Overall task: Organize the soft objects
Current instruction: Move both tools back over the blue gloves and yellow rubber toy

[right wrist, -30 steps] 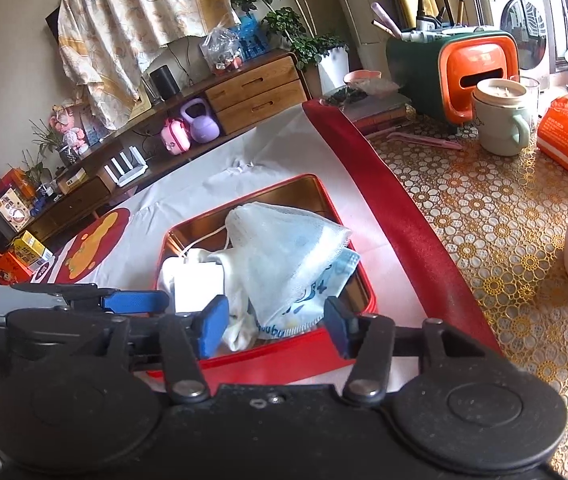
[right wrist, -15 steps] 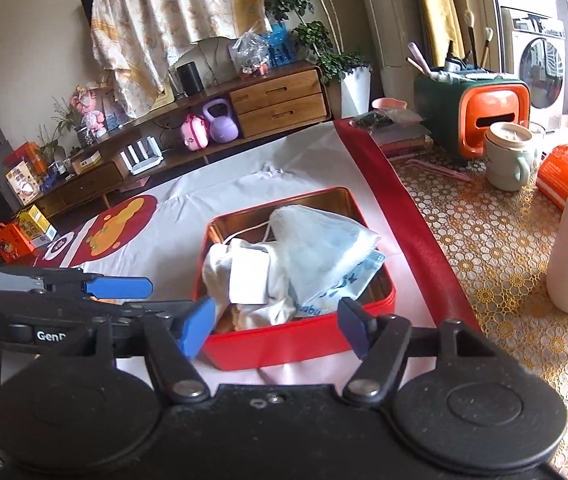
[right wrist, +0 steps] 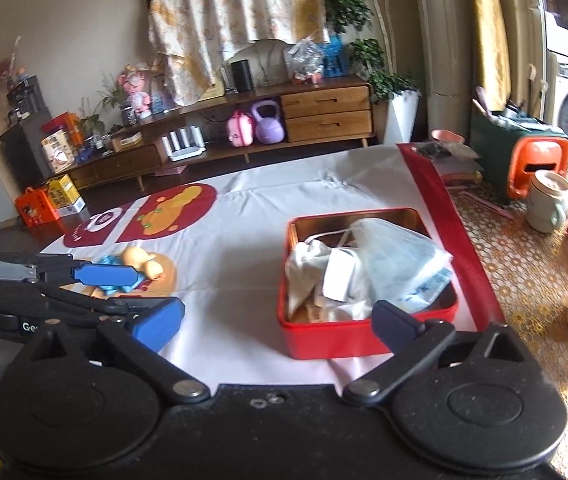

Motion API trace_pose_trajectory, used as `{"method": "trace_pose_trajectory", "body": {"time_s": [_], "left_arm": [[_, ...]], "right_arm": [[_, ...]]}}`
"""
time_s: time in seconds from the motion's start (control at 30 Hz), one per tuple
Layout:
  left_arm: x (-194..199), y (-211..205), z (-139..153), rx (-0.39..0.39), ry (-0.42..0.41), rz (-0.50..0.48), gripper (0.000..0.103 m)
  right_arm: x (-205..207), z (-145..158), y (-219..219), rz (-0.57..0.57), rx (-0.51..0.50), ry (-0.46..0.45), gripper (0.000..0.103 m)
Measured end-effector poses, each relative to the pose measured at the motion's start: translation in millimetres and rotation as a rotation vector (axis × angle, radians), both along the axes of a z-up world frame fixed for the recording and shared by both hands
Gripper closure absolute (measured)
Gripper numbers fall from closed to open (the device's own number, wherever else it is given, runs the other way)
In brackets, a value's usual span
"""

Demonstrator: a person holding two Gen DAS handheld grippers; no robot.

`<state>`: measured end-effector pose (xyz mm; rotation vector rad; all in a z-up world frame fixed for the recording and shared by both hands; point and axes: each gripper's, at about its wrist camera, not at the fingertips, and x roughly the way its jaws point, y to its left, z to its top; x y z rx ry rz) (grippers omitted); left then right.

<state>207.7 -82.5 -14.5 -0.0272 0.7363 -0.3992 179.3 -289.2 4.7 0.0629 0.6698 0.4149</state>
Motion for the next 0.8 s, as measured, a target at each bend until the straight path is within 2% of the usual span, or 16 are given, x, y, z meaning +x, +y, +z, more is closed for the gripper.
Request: {"method": "trace_pose_trajectory", "body": {"time_s": [0.23,0.33,0.5,0.8], "left_arm": [[-21,38,-3,0.015,-0.009,0.056,0.011],[-24,58,-6,0.004,-0.003,0.081,0.001],[-27,94,-10,-0.009,-0.014,0.127,0.0],[-14,154,-32,-0.002,0.026,0.233,0.0]], "right_arm": [[0,-1,41,0.078,-0.017,-0.001,0.001],[3,-3,58,0.108,-0.024,0.004,0.001],[10,-5,89,0.165,-0.04,0.015,0.001],[39,-18,140,0.24,-0.067,0.056,0.001]]}}
